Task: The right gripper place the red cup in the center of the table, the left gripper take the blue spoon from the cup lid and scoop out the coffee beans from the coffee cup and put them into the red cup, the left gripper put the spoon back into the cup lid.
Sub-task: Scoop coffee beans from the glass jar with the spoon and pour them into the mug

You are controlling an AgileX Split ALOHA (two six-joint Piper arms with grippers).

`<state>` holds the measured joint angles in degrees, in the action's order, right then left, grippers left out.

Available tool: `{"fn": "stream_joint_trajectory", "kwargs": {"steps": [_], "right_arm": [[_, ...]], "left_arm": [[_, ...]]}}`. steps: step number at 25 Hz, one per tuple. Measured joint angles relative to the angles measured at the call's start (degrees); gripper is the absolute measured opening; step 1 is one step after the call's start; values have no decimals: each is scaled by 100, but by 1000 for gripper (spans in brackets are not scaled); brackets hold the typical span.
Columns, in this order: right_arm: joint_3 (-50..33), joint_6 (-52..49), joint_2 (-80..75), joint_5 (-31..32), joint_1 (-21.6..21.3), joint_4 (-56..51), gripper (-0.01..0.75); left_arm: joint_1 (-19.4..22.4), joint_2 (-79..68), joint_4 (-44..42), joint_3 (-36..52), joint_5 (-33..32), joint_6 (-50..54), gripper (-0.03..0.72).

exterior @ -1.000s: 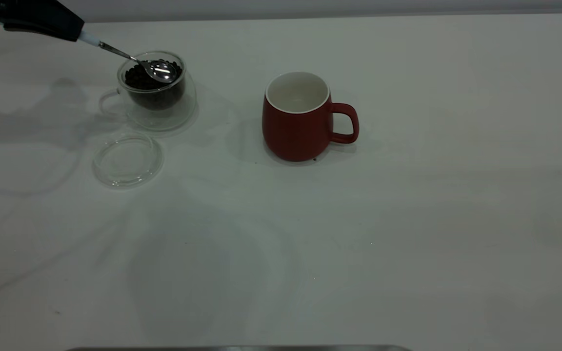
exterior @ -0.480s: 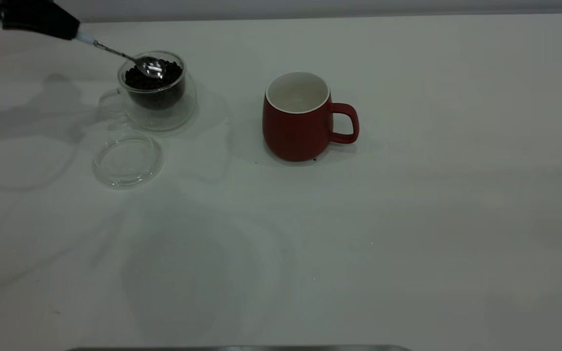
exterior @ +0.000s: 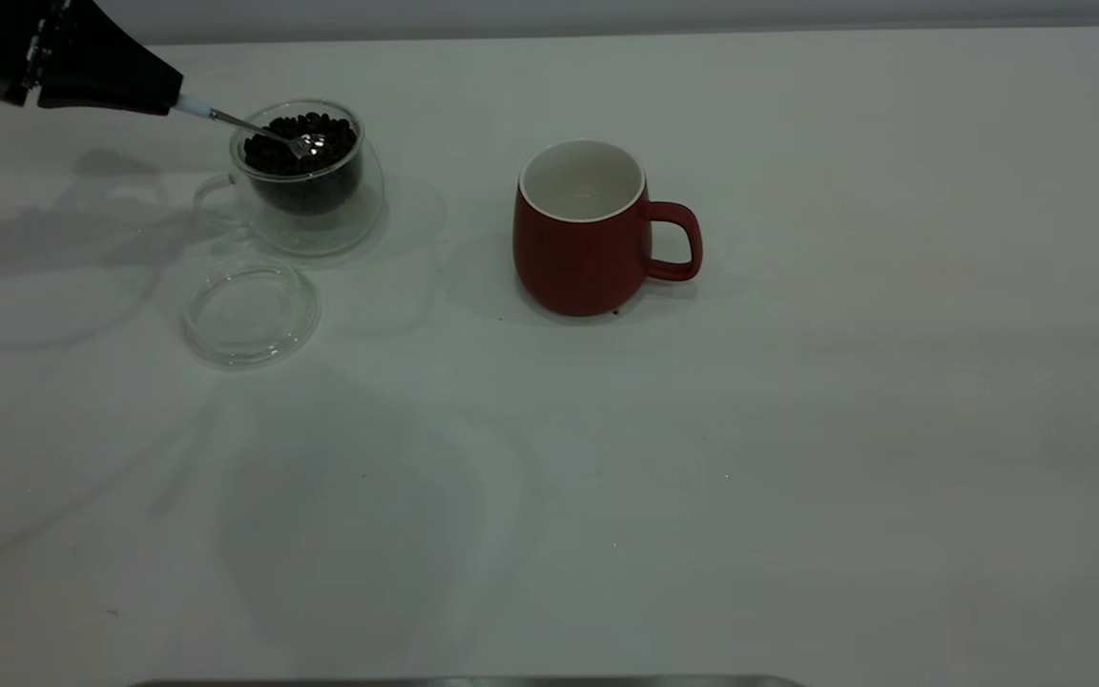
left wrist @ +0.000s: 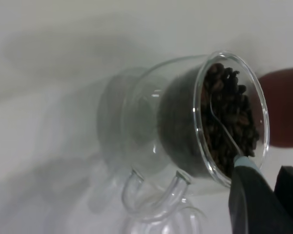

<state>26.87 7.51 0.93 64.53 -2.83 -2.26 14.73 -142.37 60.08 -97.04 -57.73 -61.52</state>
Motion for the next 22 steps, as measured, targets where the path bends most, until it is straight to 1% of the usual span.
{"fn": "stream_joint_trajectory", "kwargs": {"steps": [5, 9, 13, 16, 22], "right_arm": [[0, 0, 0, 0, 0, 0, 588], [0, -5, 0, 0, 0, 0, 588], [0, -5, 0, 0, 0, 0, 588], [0, -5, 0, 0, 0, 0, 588], [0, -5, 0, 0, 0, 0, 588]], "left_arm": [[0, -4, 6, 0, 0, 1292, 120], [30, -4, 6, 0, -35, 2041, 120], [174, -4, 6, 0, -231, 2248, 120], [346, -4, 16, 0, -550, 2246, 120], [603, -4, 26, 0, -696, 2065, 120]]}}
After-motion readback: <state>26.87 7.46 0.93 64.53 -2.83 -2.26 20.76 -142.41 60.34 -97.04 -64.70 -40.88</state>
